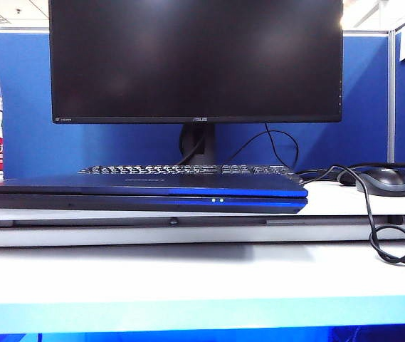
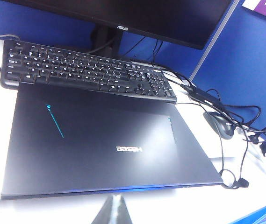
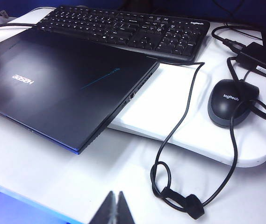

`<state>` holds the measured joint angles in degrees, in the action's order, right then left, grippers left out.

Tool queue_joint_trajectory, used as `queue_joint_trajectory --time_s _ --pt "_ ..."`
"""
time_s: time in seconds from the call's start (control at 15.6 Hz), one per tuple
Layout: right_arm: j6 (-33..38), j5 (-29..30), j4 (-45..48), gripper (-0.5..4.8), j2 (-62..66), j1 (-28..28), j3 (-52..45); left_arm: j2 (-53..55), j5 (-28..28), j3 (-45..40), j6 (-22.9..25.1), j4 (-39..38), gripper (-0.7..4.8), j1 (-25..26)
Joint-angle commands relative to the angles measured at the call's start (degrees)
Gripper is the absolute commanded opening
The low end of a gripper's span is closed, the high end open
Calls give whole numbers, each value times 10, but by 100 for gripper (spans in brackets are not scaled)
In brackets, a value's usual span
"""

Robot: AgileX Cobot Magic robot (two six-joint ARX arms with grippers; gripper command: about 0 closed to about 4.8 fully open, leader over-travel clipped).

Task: Close the lid of the black laptop.

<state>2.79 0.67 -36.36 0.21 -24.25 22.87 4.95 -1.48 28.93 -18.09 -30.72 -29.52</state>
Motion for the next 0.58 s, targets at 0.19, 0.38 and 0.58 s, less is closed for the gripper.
queue_joint_trajectory --time_s 0.19,0.38,0.58 --pt "2 2 7 -6 -1 0 2 -6 -47 -5 82 -40 -3 84" --pt "2 2 8 -5 -1 0 2 -37 -35 -70 81 35 -3 175" --pt "2 1 8 -5 -1 0 2 -48 -8 -150 37 180 -3 252"
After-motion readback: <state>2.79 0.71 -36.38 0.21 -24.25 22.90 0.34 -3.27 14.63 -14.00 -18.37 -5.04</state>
